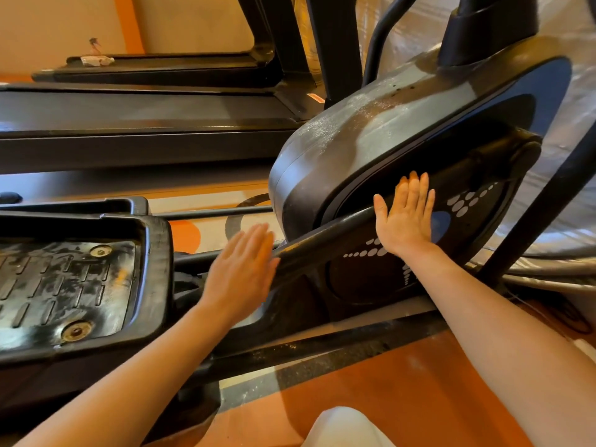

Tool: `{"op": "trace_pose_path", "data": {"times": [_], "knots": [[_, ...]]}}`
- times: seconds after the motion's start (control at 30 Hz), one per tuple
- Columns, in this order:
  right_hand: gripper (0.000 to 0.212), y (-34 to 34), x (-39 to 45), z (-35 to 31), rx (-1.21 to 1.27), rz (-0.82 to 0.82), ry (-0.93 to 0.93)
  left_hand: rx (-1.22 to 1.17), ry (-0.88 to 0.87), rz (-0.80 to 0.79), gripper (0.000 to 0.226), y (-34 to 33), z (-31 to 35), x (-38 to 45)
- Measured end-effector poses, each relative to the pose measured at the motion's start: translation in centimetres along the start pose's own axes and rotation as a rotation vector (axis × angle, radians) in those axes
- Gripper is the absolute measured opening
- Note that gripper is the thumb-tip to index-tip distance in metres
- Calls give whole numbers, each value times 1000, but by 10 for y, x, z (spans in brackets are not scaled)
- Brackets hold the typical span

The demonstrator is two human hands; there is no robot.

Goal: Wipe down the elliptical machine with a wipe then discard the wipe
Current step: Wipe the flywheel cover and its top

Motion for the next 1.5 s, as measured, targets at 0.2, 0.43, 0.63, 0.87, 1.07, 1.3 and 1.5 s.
{"op": "trace_pose_path", "data": {"times": [0.2, 0.43, 0.63, 0.87, 1.07, 1.3, 1.5], "knots": [[77, -9, -11, 3, -11, 93, 82, 115, -448, 132, 48, -37, 61, 51], [71, -15, -17, 2, 13, 154, 58, 182, -548, 189, 58, -65, 72, 89], [77, -9, 2, 15, -60, 133, 35, 177, -586, 192, 61, -73, 72, 89], [72, 0, 2, 8, 9, 49, -62, 115, -563, 189, 65, -71, 74, 90], [72, 13, 26, 35, -48, 2, -121, 96, -564, 201, 68, -68, 75, 90], [72, 13, 20, 36, 0, -10, -164, 93, -566, 198, 61, -75, 75, 91], [76, 22, 41, 63, 20, -12, -207, 93, -568, 198, 61, -76, 75, 91]]}}
Point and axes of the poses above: each hand's wrist, its own x-axis towards the middle knuckle, its own y-axis out of the back of the hand, z = x × y, the point moved 5 cm from there along x, towards the middle knuckle, and after that the axes turned 2 degrees about y, right-handed, at the moved point
